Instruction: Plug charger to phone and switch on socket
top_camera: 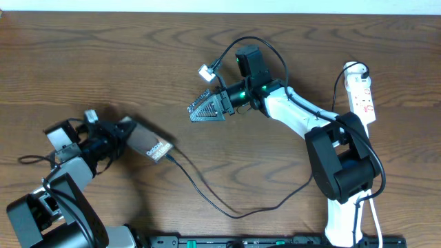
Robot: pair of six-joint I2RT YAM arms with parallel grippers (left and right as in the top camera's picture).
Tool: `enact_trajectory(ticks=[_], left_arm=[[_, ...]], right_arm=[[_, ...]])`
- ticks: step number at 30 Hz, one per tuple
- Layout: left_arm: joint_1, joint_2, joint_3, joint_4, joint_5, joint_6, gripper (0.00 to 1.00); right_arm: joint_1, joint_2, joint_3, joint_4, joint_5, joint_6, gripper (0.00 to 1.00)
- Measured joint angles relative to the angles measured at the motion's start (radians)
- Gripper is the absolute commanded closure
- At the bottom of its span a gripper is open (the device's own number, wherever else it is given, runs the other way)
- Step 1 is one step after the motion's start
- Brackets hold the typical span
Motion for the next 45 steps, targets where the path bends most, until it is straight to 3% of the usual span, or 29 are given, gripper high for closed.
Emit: enact_trajectory(ticks=[8,19,24,32,38,41,45], left_arm=[[0.000,0.000,0.000,-0.198,-0.272,0.027,0.93],[0.000,-0.012,0.010,-0.248,-0.334,0.039,0.92],[0.000,-0.015,0.013,-0.254,-0.335,0.043,0.76],[0.000,-0.020,0.018,-0.259,-0.333,0.039,0.71],[0.000,-0.028,0.031,-0.281,-0.324,0.041,0.53],[0.000,-0.034,0.036,-0.296,-0.318,0.044,0.37],[0.000,-0.043,0.045,-0.313,-0.306,0.042,0.24]], right_arm=[[0.000,0.000,0.000,0.000,0.000,0.000,0.01],[0.005,0.000,0.000,0.000,0.000,0.000,0.01],[0.005,0.000,0.000,0.000,0.000,0.000,0.01],[0.005,0.000,0.000,0.000,0.000,0.000,0.01],[0.005,0.000,0.000,0.000,0.001,0.000,0.01],[0.005,0.000,0.000,0.000,0.000,0.000,0.01],[0.005,0.000,0.000,0.000,0.000,0.000,0.01]])
